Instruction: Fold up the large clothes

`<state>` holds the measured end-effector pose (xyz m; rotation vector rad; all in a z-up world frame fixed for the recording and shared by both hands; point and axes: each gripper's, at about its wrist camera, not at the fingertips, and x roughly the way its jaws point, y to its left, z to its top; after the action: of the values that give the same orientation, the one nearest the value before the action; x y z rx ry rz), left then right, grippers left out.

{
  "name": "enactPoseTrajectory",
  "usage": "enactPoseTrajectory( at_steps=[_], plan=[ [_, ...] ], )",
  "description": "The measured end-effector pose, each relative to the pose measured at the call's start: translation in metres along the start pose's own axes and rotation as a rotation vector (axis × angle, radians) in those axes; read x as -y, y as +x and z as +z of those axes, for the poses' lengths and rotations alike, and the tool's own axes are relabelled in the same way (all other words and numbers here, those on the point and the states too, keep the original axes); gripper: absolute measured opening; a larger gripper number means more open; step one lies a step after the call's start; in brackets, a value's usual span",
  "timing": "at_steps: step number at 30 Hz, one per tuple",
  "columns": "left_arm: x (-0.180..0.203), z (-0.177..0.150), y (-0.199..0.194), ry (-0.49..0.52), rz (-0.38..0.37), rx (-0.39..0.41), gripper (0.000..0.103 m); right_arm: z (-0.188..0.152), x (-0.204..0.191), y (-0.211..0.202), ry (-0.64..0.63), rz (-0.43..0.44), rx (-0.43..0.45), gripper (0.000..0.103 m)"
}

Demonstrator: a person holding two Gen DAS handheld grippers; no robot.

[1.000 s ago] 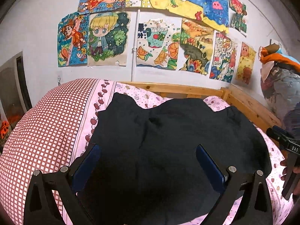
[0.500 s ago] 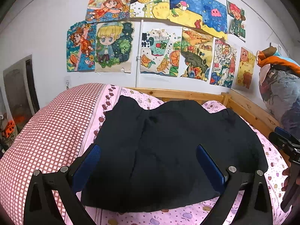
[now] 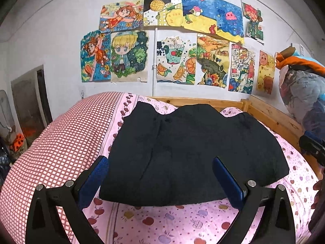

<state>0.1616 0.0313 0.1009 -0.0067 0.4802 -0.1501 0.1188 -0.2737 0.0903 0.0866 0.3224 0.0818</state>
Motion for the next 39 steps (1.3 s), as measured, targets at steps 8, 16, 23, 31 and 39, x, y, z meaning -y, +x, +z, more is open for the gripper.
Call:
enactPoseTrajectory(
  at_steps=[8, 16, 23, 31, 39],
  plan=[
    [0.000, -0.012, -0.029, -0.002, -0.003, 0.025, 0.103, -0.009, -0.008, -0.026, -0.016, 0.003, 0.017, 0.101],
    [0.001, -0.026, -0.054, 0.011, -0.002, 0.059, 0.103, -0.021, -0.016, -0.048, -0.011, 0.015, 0.015, 0.101],
    [0.006, -0.037, -0.076, 0.050, -0.006, 0.108, 0.103, -0.032, -0.021, -0.065, -0.002, 0.017, 0.027, 0.101],
    [0.007, -0.055, -0.089, 0.060, -0.024, 0.121, 0.103, -0.051, -0.028, -0.085, -0.007, -0.008, 0.040, 0.101],
    [0.003, -0.080, -0.104, 0.060, 0.005, 0.134, 0.103, -0.073, -0.031, -0.091, 0.017, -0.077, -0.019, 0.101]
  ],
)
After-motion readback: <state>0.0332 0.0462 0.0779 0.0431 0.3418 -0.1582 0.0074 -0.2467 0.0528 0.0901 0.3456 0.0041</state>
